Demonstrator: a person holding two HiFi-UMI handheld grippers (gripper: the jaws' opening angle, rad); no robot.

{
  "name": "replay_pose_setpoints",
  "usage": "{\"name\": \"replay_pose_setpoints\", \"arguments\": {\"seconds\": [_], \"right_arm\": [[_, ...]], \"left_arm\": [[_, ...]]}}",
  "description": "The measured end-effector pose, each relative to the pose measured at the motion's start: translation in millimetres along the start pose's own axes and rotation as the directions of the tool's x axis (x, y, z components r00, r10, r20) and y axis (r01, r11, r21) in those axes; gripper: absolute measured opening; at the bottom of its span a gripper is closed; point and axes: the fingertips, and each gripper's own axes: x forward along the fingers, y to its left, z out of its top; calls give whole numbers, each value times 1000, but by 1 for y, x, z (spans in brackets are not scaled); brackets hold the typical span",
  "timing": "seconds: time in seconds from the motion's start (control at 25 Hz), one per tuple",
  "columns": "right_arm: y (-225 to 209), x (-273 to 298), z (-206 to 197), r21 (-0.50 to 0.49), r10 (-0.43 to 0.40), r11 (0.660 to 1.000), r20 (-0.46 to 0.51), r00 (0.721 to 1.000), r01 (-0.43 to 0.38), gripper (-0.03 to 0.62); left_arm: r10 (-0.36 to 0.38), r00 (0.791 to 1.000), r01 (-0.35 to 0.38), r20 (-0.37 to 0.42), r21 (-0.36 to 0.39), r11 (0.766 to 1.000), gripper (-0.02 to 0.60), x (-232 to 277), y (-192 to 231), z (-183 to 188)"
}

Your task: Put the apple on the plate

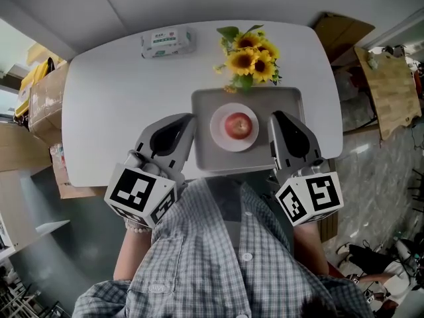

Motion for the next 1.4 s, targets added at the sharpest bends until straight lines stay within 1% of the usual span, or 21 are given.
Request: {"name": "replay_pose_setpoints", "arguments": {"seconds": [0.16,0.4,0.56,1.04,1.4], "right_arm": [[7,-4,3,-14,11,1000,10,1000,-11,35],[12,-6,5,-13,18,1000,13,1000,-18,35],[14,-7,8,-23,23,999,18,1000,-22,34],[23,-7,7,-62,53,997,15,998,-52,32],[22,-8,6,-73,52,996,5,999,-52,31]], "left_arm": [[-8,1000,8,12,9,1000,8,-4,-3,3],[-36,999,37,22,-29,999,8,-5,-7,7],[-42,999,43,24,-12,999,8,-6,-11,8],[-41,999,41,22,-3,999,8,-9,-16,6],[-57,998,57,27,2,998,8,-5,-21,7]]}}
